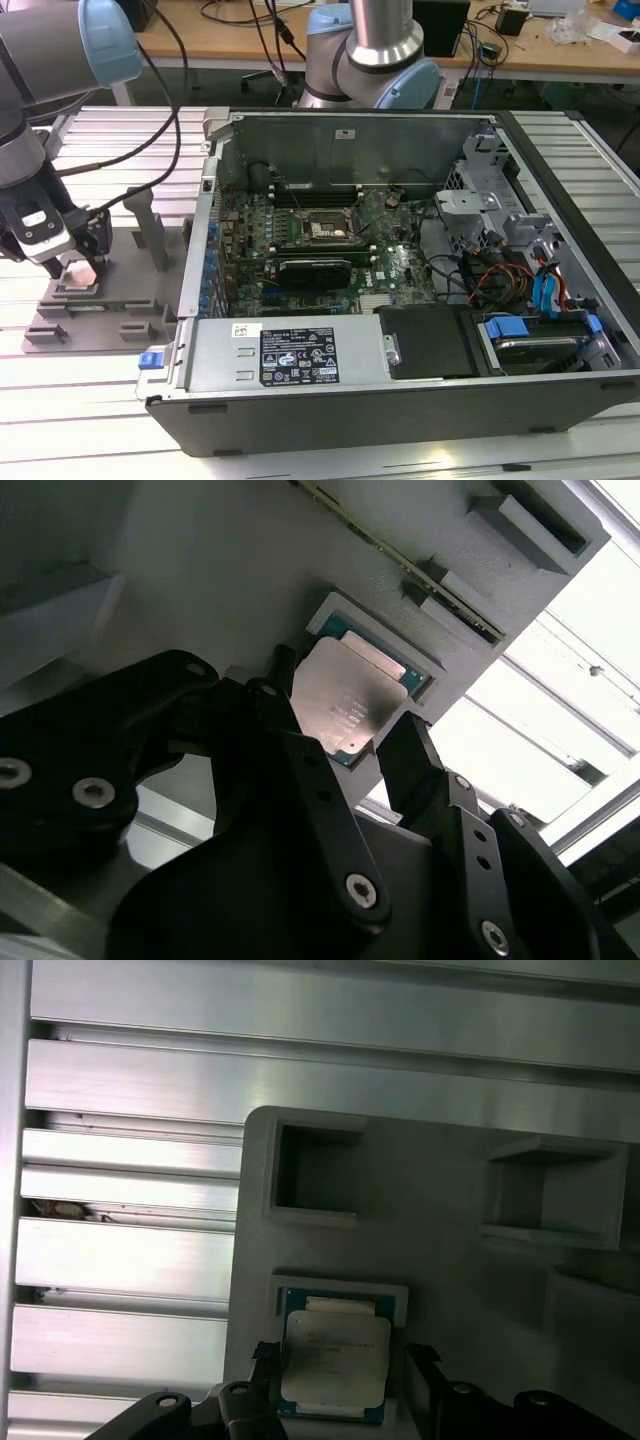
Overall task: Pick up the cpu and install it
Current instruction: 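Pick up the cpu and move it towards the insertion slot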
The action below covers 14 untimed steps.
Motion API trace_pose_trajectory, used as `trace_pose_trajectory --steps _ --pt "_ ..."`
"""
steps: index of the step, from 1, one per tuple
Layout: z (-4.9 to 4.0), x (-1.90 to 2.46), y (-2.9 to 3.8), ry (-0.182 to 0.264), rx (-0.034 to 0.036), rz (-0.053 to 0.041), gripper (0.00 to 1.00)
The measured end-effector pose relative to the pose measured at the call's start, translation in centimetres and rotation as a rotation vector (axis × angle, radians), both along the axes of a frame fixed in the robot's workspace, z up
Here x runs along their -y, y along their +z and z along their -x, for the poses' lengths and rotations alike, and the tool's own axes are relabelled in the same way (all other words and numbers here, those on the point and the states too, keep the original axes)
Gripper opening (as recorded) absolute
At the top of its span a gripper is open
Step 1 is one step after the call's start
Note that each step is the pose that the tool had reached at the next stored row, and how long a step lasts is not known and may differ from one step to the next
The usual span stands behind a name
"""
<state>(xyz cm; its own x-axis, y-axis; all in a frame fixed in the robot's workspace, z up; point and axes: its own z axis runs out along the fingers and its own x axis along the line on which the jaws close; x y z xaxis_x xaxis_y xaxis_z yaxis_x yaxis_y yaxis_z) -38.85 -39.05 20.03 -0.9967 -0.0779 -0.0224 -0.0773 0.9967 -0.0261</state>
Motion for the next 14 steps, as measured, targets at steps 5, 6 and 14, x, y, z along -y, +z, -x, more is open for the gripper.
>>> trace_pose_trajectory --steps 5,6,14 --pt "-0.05 0.00 -0.25 0.000 -0.0018 0.0000 0.60" --pt "-0.05 0.00 -0.43 0.000 -0.0021 0.0000 0.60" --pt "0.05 -0.09 -0.81 0.001 -0.0023 0.0001 0.60"
